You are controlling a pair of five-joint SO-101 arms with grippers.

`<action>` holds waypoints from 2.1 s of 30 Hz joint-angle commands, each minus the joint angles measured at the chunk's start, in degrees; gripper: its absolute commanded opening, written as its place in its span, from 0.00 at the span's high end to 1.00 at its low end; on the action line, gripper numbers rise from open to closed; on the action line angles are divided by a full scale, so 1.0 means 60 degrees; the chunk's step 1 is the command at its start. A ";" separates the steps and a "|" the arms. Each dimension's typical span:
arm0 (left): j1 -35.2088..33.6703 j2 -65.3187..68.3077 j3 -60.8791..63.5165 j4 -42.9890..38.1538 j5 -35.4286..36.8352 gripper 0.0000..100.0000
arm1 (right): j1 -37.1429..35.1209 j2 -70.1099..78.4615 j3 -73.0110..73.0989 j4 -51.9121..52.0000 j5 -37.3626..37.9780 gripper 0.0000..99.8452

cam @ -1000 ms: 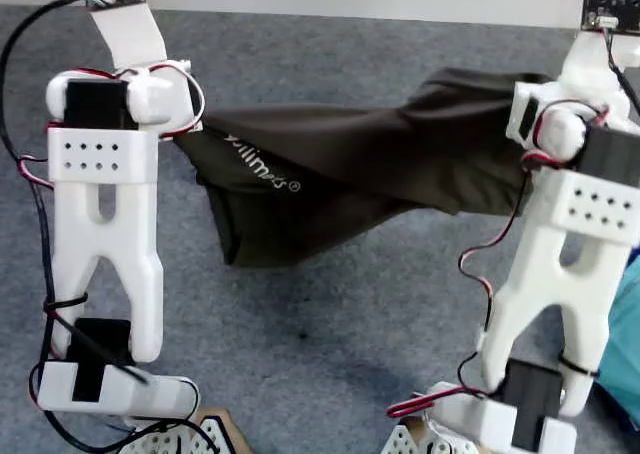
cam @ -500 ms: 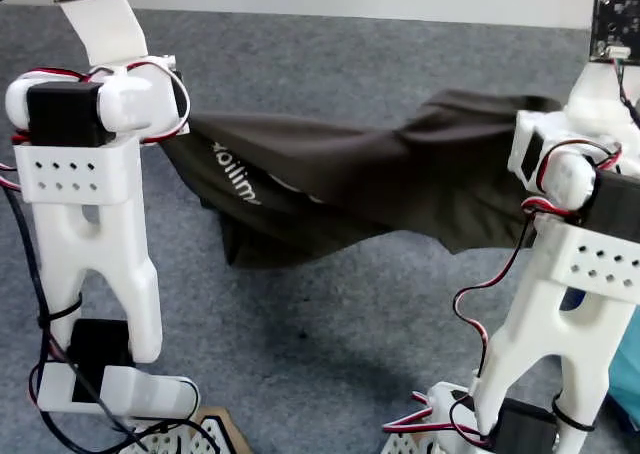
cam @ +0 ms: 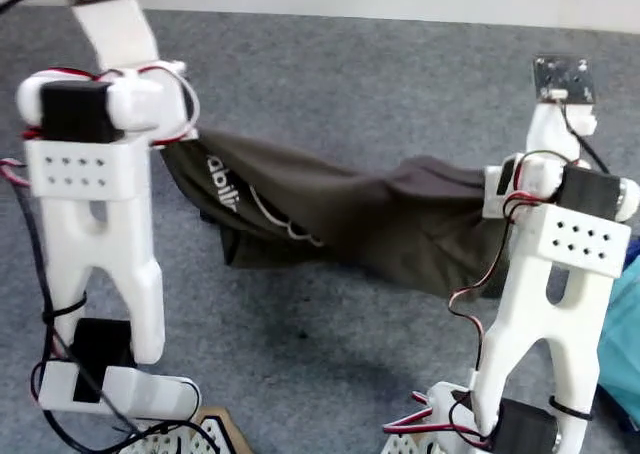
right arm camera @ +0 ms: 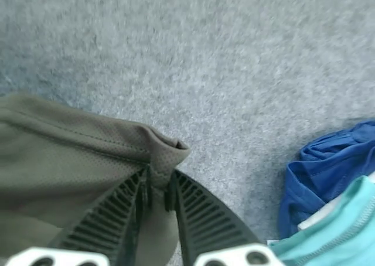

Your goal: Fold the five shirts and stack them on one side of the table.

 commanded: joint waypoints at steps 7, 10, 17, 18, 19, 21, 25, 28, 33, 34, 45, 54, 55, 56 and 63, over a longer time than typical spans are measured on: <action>0.0989 -0.0139 0.1106 0.0000 0.0103 0.99 | 0.0359 -0.0418 0.1238 -0.1941 0.0205 0.99; 0.1004 -0.0139 0.1209 0.0000 0.0322 0.99 | 0.0359 -0.0418 0.1546 -0.2147 0.0220 0.99; 0.0960 -0.0139 0.1326 -0.0015 0.0777 0.99 | 0.0359 -0.0418 0.1736 -0.2527 0.0220 0.99; 0.0974 -0.0139 0.1326 0.0000 0.0777 0.99 | 0.0359 -0.0418 0.1736 -0.2527 0.0220 0.99; 0.1004 -0.0139 0.1326 0.0000 0.0791 0.99 | 0.0359 -0.0388 0.1736 -0.2527 0.0220 0.99; 0.1077 -0.0095 0.1326 0.0000 0.0806 0.99 | 0.0359 -0.0330 0.1736 -0.2527 0.0190 0.99; 0.1707 -0.0081 0.1326 -0.0015 0.0821 0.99 | 0.0359 -0.0462 0.1692 -0.2381 0.0161 0.99; 0.2015 -0.0139 0.1531 0.0029 0.0821 0.99 | 0.0359 -0.0901 0.1722 -0.1722 0.0147 0.99; 0.1853 -0.0154 0.2337 0.0000 0.0821 0.99 | 0.0359 -0.1985 0.1751 -0.1048 -0.0205 0.99; 0.1766 -0.0154 0.2469 0.0000 0.0821 0.99 | 0.0359 -0.2147 0.1751 -0.1018 -0.0190 0.99; 0.1912 -0.2059 0.4242 -0.0747 0.0762 0.99 | 0.0593 -0.3172 0.3480 -0.1458 -0.0190 0.92; 0.1853 -0.2806 0.6630 -0.2007 0.0733 0.99 | 0.1092 -0.4007 0.4432 -0.2733 -0.0190 0.79; 0.1853 -0.2806 0.6777 -0.2154 0.0615 0.99 | 0.1092 -0.4081 0.4447 -0.2733 -0.0190 0.79; 0.1853 -0.2806 0.6908 -0.2300 0.0484 0.99 | 0.1092 -0.4139 0.4447 -0.2733 -0.0190 0.79; 0.1853 -0.2806 0.7568 -0.2520 0.0425 0.99 | 0.0549 -0.3656 0.5956 -0.4359 -0.0249 0.79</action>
